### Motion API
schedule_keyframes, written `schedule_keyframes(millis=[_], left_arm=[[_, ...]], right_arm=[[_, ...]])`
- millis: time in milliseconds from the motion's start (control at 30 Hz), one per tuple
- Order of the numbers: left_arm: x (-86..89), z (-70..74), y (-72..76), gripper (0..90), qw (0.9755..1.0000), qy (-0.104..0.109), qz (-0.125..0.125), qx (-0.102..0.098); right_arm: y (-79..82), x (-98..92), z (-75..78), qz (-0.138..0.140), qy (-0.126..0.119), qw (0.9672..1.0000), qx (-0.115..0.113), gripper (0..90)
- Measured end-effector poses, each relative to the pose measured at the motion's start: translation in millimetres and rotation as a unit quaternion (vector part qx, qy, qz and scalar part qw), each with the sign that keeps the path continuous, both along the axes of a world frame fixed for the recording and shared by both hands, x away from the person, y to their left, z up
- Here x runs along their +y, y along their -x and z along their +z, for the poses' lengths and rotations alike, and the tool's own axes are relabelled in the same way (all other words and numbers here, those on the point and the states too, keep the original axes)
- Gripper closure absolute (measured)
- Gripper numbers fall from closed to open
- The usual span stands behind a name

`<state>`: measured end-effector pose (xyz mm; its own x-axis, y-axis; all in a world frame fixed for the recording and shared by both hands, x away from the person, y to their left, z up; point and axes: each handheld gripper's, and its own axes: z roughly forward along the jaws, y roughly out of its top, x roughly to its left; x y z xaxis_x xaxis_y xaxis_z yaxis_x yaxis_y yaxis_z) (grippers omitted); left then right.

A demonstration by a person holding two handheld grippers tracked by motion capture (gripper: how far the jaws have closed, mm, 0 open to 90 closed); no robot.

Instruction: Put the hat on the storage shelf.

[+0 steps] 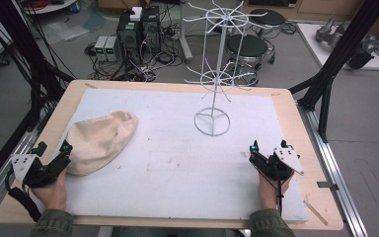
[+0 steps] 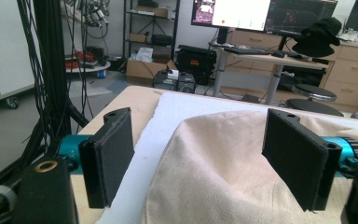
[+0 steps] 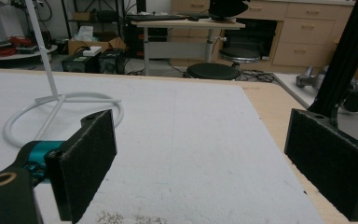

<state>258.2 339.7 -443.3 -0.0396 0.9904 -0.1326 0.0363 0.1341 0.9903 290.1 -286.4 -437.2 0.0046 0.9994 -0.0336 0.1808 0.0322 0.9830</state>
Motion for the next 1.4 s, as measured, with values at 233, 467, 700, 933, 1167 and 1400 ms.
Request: schedule_keyframes(millis=[233,467,700,933,1167,1400], left_arm=[[1.1,-0.2,1.2,24.8,1.0,0.002,0.002,-0.001],[0.1,-0.6,0.9,24.8,1.0,0.002,-0.001,0.002],[1.0,0.4,1.5,24.8,0.9997,0.019,-0.009,0.01],[-2.9,10.2,3.1,23.0,0.9997,0.018,-0.019,-0.002],[-8.3,22.4,3.5,24.5,0.9988,0.018,-0.045,-0.008],[-20.0,34.4,2.0,24.6,0.9979,0.001,-0.065,-0.005]], right_arm=[[-1.2,-0.5,-0.7,-0.001,-0.001,1.0,0.001,8.1],[-1.1,-0.9,-0.8,0.0,-0.002,1.0,0.003,8.1],[-0.9,-1.1,-0.5,0.001,-0.003,1.0,0.002,8.1],[-1.3,-2.6,-0.8,0.001,-0.01,0.9999,0.005,8.1],[-2.1,-3.1,-1.3,0.004,-0.012,0.9999,0.007,8.1],[-1.4,-2.7,-0.7,0.007,-0.012,0.9999,0.004,8.1]])
